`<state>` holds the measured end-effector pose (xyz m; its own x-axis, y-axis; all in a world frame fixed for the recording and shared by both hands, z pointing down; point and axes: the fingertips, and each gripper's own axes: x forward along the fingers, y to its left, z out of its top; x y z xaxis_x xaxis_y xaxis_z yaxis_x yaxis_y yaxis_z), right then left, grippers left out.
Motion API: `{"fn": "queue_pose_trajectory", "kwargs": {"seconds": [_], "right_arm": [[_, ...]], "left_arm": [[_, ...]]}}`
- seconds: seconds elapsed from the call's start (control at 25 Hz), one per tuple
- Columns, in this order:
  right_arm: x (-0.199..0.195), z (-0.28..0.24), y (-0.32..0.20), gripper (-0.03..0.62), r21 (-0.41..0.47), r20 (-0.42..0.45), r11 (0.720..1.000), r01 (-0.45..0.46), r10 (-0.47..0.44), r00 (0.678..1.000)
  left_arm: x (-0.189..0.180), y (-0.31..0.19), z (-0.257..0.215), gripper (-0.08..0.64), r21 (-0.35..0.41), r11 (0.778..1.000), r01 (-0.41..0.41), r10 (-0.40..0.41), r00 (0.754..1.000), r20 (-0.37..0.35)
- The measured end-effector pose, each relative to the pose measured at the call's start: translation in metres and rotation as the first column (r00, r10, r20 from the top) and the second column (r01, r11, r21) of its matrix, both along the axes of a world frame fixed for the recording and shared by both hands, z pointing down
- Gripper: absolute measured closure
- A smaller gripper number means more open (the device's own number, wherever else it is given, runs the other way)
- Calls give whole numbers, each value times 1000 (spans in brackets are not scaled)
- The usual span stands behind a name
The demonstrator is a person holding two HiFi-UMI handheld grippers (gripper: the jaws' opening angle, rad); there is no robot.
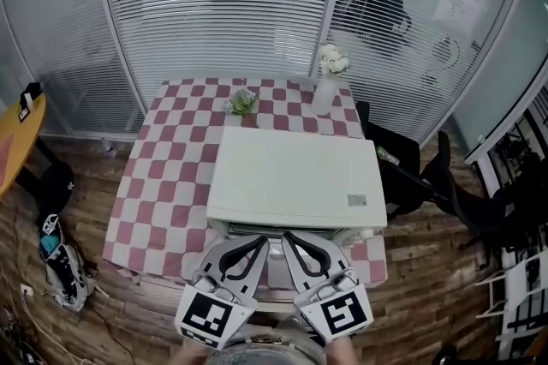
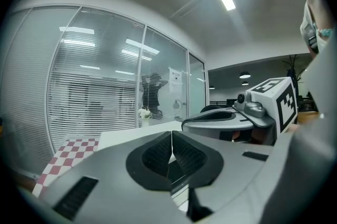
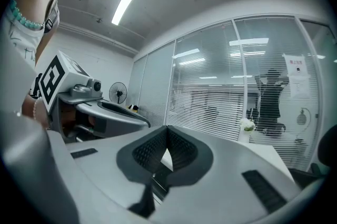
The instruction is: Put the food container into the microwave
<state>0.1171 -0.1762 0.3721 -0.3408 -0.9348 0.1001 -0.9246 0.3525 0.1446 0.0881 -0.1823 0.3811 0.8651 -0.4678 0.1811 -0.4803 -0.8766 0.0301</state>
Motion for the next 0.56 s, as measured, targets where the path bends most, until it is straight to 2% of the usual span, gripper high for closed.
{"fn": "queue_pose_trajectory", "kwargs": {"seconds": [0.56], "right_arm": [[-7,8,2,598,-31,-27,999,14,-15,1000]], "left_arm": [[-7,0,5,546,-10,1000,6,-6,1000,-4]]}}
